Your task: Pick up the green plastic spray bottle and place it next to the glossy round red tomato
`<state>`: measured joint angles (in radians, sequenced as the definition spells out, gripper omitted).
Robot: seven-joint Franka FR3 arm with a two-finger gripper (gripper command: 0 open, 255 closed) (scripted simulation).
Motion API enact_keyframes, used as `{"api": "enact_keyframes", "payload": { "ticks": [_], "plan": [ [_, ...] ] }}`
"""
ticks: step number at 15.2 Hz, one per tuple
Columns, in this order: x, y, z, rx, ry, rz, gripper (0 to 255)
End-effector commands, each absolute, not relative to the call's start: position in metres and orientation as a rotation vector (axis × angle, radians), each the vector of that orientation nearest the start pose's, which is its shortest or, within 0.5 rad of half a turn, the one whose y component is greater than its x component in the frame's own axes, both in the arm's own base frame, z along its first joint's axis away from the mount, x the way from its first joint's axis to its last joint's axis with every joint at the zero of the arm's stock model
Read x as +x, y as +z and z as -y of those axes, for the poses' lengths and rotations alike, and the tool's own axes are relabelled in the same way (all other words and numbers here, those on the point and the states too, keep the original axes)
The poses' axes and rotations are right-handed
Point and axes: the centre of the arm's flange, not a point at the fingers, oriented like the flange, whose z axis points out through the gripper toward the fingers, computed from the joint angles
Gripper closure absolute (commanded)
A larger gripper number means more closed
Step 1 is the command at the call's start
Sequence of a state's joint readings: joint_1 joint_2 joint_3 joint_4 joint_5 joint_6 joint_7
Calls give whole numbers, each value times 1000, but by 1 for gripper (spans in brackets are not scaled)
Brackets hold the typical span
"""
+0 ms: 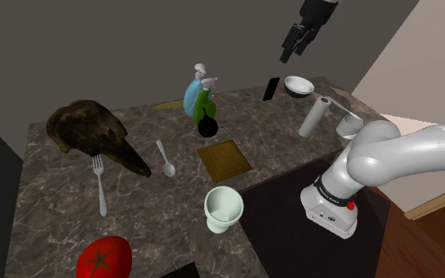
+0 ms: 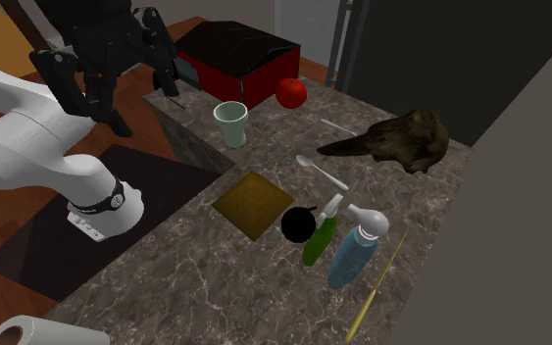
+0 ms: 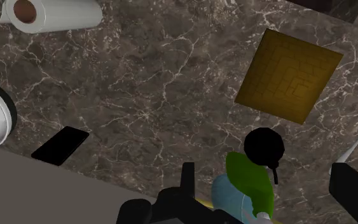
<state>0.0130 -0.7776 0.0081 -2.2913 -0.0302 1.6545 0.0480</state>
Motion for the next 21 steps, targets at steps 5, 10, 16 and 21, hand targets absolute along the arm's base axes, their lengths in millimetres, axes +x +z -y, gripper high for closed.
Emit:
{"api": "enact_keyframes", "payload": {
  "ticks": [5, 10, 16, 21],
  "plan": [
    [337, 583, 23, -3109, -289, 200, 0],
    [368, 529, 50, -3013, -364, 494, 0],
    [415, 465, 71, -2859, -445, 827, 0],
    [460, 414, 76, -2704, -506, 1087, 0]
  ]
}}
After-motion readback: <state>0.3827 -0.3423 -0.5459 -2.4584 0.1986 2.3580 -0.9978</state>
